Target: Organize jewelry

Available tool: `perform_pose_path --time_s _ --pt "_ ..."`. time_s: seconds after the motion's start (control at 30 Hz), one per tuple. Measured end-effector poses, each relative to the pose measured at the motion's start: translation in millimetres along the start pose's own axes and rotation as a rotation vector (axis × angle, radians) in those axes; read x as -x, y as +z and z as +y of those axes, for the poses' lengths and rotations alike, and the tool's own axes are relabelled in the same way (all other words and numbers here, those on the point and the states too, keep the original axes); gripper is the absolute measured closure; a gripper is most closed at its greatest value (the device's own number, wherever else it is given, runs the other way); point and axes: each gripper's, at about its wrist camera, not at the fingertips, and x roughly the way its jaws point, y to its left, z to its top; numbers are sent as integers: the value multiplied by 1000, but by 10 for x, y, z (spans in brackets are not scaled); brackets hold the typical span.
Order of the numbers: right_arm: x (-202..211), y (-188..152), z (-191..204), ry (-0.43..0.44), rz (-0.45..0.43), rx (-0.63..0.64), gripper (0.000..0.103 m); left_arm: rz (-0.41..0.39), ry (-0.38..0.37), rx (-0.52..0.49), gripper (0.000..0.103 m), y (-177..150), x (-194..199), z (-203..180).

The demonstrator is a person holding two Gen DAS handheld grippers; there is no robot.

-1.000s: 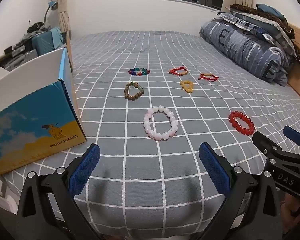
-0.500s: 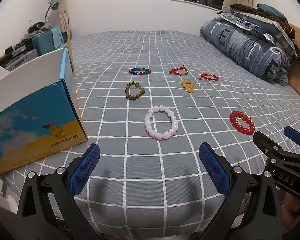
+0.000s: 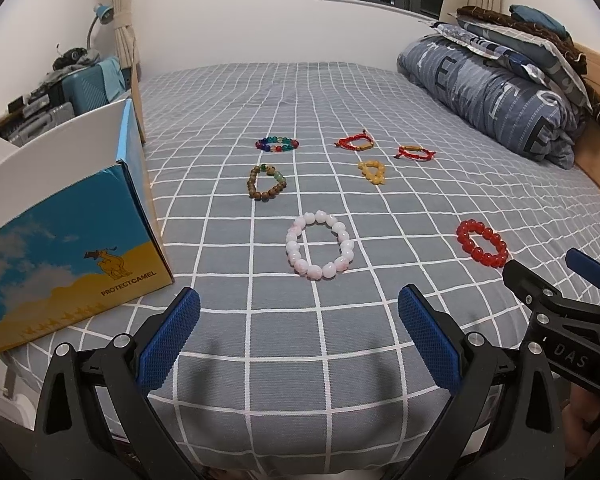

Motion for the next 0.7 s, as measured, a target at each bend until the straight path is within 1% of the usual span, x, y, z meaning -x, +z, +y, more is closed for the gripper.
perform_pose_path --time_s 0.4,0.57,0.7 --pt "1 1 -6 0 -2 0 7 6 -28 -3 6 -9 8 -18" --pt "4 5 -13 1 -2 0 7 23 -13 10 6 -8 -21 -4" --pt "-4 -3 -2 0 -5 3 7 17 -21 10 6 -5 -11 1"
